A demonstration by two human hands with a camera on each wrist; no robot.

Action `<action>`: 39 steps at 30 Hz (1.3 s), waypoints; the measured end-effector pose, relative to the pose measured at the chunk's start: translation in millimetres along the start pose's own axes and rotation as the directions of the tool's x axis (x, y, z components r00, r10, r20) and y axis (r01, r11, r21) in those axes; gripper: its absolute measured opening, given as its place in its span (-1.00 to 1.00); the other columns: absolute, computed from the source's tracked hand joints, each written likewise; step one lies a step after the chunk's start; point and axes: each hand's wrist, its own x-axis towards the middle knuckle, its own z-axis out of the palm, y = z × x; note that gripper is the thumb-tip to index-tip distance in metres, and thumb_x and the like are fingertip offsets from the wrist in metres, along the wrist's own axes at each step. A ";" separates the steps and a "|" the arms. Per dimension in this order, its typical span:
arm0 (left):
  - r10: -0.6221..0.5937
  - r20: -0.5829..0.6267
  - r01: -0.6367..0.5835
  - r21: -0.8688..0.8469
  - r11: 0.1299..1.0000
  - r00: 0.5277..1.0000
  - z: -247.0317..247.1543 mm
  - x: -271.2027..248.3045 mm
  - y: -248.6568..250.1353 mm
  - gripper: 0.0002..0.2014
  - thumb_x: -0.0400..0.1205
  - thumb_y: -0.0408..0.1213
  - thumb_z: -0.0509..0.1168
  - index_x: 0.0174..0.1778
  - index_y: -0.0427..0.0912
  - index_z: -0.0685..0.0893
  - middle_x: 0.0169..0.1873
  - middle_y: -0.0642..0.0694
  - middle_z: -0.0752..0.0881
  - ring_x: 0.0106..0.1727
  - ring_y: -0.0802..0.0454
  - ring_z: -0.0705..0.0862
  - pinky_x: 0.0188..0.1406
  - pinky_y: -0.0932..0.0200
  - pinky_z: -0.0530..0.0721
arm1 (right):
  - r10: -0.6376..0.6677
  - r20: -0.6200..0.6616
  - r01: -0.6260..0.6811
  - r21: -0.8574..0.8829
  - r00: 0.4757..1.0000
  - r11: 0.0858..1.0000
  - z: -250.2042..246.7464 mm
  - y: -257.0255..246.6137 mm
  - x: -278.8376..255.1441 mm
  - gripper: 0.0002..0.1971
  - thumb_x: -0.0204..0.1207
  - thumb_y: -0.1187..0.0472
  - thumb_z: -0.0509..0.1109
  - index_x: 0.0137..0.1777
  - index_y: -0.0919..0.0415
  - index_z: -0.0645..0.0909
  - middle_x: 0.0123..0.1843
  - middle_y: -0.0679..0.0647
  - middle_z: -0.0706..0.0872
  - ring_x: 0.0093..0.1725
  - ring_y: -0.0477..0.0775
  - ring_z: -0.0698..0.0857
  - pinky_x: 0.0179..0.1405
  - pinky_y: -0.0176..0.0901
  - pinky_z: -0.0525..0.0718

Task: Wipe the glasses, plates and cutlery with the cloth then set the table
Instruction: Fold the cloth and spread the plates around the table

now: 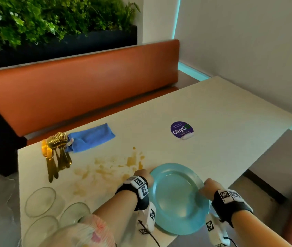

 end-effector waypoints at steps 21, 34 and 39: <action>-0.069 -0.119 0.017 -0.392 0.920 0.990 -45.4 2.4 29.8 -0.66 0.65 -0.28 0.19 0.22 -0.45 0.63 0.20 -0.35 0.69 0.12 -0.21 0.70 -0.04 0.08 0.64 | -0.232 -0.109 0.244 0.112 0.966 0.963 -62.3 -15.0 34.8 -0.64 0.51 0.17 0.37 0.27 0.29 0.56 0.21 0.29 0.69 0.14 0.32 0.69 0.15 0.14 0.68; 0.139 0.010 -0.011 -0.989 0.150 0.990 -99.0 16.5 73.4 -0.53 0.70 0.06 0.12 0.28 -0.26 0.59 0.14 -0.33 0.73 0.12 -0.28 0.73 0.20 -0.28 0.65 | -0.031 -0.282 0.242 0.755 0.959 0.609 -140.0 -25.1 41.5 -0.80 0.56 0.27 0.35 0.14 0.33 0.60 -0.03 0.29 0.69 -0.10 0.27 0.69 0.04 0.29 0.71; 0.083 -0.075 -0.084 -0.990 0.112 0.994 -105.7 40.3 86.5 -0.59 0.71 0.01 0.13 0.32 -0.19 0.54 0.17 -0.26 0.70 0.14 -0.26 0.71 0.22 -0.32 0.63 | 0.024 -0.250 0.240 0.949 0.968 0.205 -153.9 -11.3 37.4 -0.86 0.67 0.35 0.15 0.13 0.31 0.49 -0.23 0.20 0.62 -0.31 0.16 0.60 -0.45 -0.06 0.70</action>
